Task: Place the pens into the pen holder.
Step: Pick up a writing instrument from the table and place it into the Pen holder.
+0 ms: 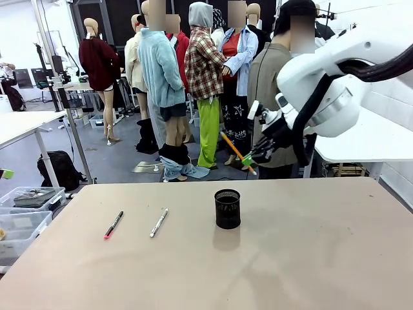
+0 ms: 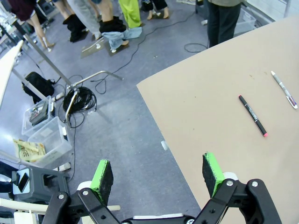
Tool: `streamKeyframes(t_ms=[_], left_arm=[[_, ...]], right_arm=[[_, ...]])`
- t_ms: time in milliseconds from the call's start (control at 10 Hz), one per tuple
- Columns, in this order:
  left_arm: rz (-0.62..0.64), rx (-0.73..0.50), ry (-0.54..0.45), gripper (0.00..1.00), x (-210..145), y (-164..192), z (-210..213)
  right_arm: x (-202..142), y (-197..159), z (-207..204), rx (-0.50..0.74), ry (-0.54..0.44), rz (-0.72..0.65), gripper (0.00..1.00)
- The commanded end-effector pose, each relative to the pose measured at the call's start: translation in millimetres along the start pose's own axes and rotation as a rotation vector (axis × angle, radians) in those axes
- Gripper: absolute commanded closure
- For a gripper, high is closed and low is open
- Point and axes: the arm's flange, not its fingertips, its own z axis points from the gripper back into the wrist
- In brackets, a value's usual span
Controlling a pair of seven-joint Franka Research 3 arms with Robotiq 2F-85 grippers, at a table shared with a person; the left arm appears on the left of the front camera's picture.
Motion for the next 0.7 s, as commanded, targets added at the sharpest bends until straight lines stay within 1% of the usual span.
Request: streamKeyframes(t_ms=[0, 200, 400, 600], left_arm=[[0.018, 0.010, -0.001, 0.00, -0.2, 1.0, -1.7], [0.018, 0.010, -0.001, 0.00, -0.2, 1.0, -1.7], [0.018, 0.010, -0.001, 0.00, -0.2, 1.0, -1.7], [0.018, 0.010, -0.001, 0.00, -0.2, 1.0, -1.7]], right_arm=[[7.3, -14.1, -41.8, 0.082, -0.073, 0.127, 1.00], [9.7, -26.7, -72.7, 0.150, -0.106, 0.183, 1.00], [-0.9, -35.0, -98.4, 0.208, -0.113, 0.169, 1.00], [-7.6, -34.3, -110.4, 0.259, -0.126, 0.176, 1.00]])
